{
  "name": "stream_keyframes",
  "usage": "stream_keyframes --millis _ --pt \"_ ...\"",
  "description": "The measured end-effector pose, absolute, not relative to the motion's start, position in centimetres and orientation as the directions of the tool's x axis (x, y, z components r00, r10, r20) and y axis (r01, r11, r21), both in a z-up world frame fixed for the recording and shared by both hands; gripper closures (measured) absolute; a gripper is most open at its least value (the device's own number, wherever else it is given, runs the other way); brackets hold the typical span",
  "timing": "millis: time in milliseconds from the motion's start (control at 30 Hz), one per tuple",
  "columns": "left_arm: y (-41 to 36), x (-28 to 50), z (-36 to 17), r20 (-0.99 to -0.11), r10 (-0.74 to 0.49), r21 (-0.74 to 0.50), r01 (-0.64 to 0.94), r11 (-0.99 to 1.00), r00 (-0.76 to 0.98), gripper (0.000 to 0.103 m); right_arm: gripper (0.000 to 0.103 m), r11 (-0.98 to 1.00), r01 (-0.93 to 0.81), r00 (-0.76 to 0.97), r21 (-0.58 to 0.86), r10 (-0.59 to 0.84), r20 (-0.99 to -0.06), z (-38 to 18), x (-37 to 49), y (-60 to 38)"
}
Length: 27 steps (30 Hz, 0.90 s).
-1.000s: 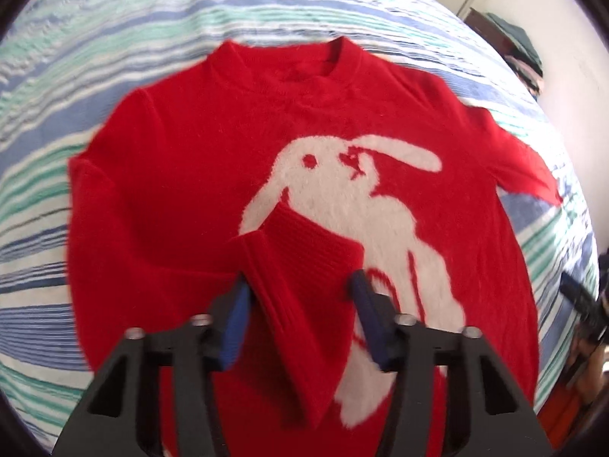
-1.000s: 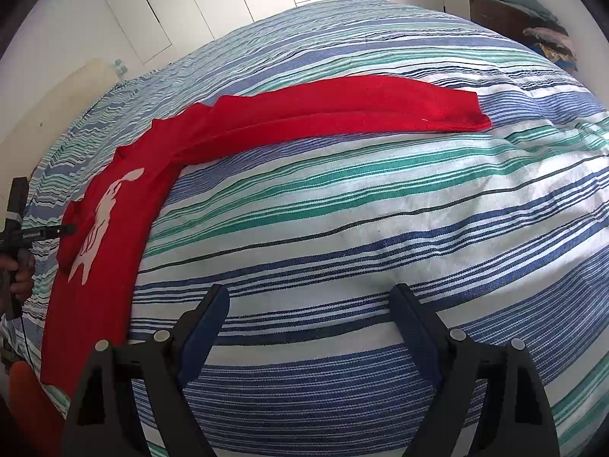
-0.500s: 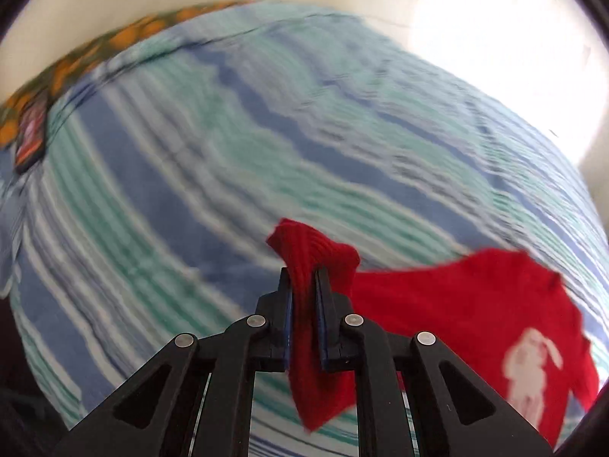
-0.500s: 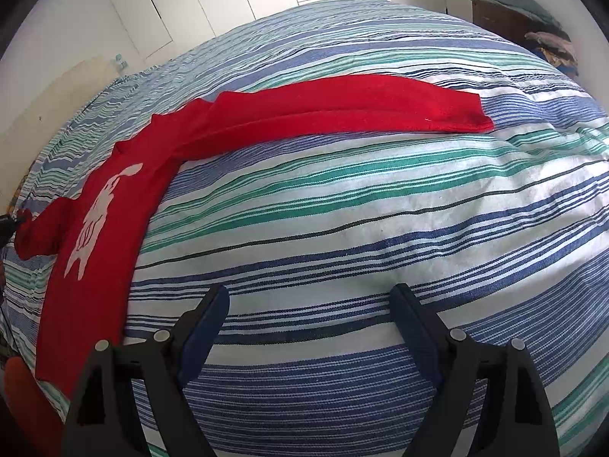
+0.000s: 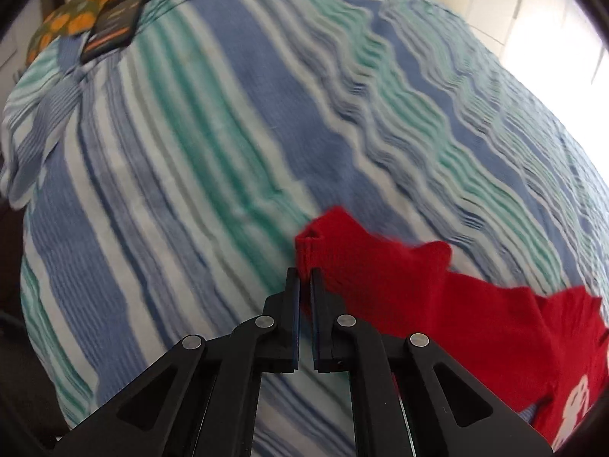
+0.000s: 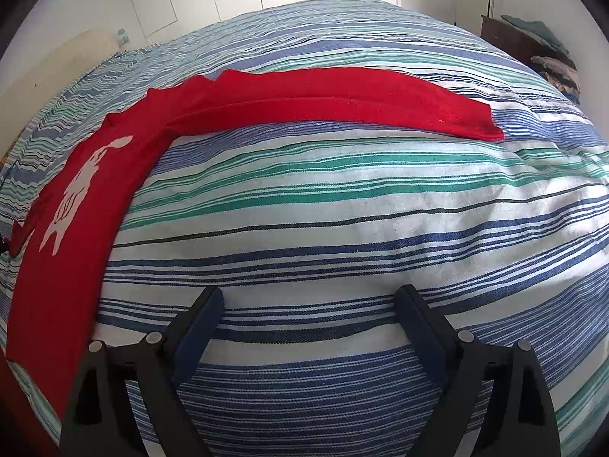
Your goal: Fold small clothes
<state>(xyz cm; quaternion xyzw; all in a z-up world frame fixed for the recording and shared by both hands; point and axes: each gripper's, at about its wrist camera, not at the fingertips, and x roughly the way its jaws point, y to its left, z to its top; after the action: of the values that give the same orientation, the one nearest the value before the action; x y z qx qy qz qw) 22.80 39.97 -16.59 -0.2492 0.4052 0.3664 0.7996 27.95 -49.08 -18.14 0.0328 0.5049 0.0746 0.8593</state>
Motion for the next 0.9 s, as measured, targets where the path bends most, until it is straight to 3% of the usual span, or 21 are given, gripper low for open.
stream_keyframes --millis 267,367,533,633,700,767,833,900 --pt "40.3 21.2 -17.9 -0.863 0.416 -0.024 -0.847 0.532 0.285 0.096 0.007 0.988 -0.112 0.478 0.110 0.150 -0.866 -18.6 28.0 -48.4" --pt "40.5 20.4 -18.1 -0.879 0.410 -0.023 -0.882 0.471 0.242 0.084 0.005 0.988 -0.125 0.476 0.094 0.143 -0.868 -18.8 28.0 -48.1" --pt "37.0 17.4 -14.8 -0.860 0.436 -0.012 -0.866 0.499 0.264 0.043 0.004 0.988 -0.125 0.465 0.088 0.137 -0.875 -18.4 27.7 -48.1" --pt "32.1 13.7 -11.9 -0.826 0.433 -0.044 -0.807 0.589 0.361 0.040 0.004 0.990 -0.104 0.464 0.096 0.134 -0.876 -17.0 26.9 -48.3" --pt "28.9 12.7 -10.8 -0.822 0.365 -0.102 -0.743 0.661 0.438 0.040 0.004 0.987 -0.085 0.476 0.134 0.159 -0.865 -15.6 26.0 -48.3" --pt "24.2 11.9 -10.4 -0.834 0.178 -0.201 -0.587 0.784 0.523 0.040 0.006 0.976 -0.105 0.485 0.191 0.217 -0.847 -13.8 24.6 -47.3" --pt "18.7 11.8 -11.5 -0.869 0.009 -0.239 -0.437 0.867 0.494 0.040 0.016 0.947 -0.195 0.464 0.256 0.319 -0.826 -12.2 23.0 -45.0" --pt "15.4 10.9 -12.9 -0.893 -0.063 -0.253 -0.380 0.890 0.446 0.040 0.018 0.903 -0.294 0.379 0.313 0.411 -0.829 -11.6 21.5 -41.8"
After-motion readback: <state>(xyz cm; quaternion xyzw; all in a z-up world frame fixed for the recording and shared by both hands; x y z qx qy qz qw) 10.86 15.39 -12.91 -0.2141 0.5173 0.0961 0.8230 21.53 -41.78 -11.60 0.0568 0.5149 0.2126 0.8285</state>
